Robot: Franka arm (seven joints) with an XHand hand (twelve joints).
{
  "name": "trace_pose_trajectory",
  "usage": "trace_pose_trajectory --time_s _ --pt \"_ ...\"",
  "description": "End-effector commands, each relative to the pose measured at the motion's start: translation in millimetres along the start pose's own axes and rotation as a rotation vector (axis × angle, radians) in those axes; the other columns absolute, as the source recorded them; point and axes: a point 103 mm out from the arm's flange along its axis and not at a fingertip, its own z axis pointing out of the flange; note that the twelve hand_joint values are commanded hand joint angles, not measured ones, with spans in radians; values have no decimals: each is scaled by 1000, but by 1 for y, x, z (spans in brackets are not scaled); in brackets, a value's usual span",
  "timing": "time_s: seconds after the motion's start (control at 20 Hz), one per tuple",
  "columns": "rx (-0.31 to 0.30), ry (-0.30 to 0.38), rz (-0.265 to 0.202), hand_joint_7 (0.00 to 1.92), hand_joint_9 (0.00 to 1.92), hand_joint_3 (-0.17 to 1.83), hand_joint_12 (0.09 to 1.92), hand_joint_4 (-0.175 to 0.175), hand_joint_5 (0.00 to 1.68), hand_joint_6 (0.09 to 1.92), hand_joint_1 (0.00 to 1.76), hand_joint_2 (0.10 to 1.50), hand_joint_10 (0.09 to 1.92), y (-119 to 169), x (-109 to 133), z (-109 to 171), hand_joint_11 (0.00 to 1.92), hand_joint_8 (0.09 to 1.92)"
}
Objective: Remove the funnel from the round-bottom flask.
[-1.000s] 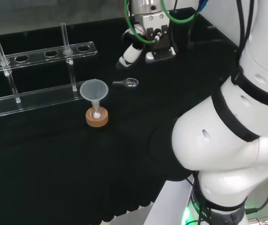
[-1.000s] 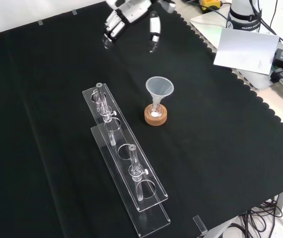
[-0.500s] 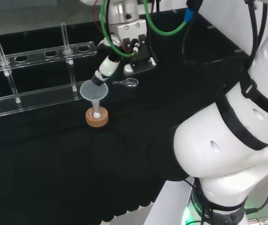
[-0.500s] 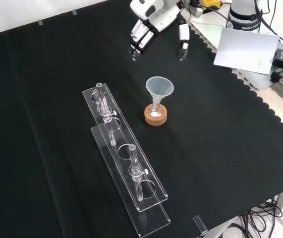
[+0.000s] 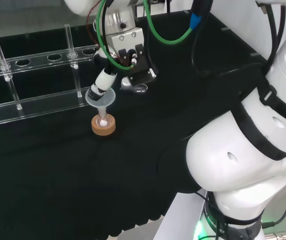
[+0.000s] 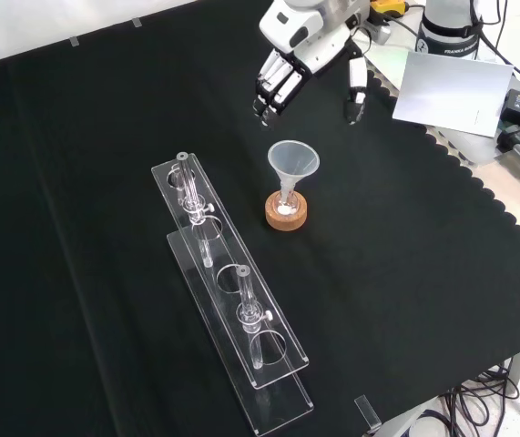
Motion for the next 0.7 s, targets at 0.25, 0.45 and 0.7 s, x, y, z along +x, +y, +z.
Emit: trace_pose_trajectory --time_s 0.25,0.45,0.7 --pt "-34 -83 -7 0 131 228 1455 -9 8 87 635 654 787 12 16 25 384 248" --pt "-51 -132 -3 0 102 216 1463 -17 0 87 635 658 809 16 23 37 378 195" --pt "-47 -139 -5 0 96 209 1472 -24 4 87 635 662 831 23 23 47 374 202"
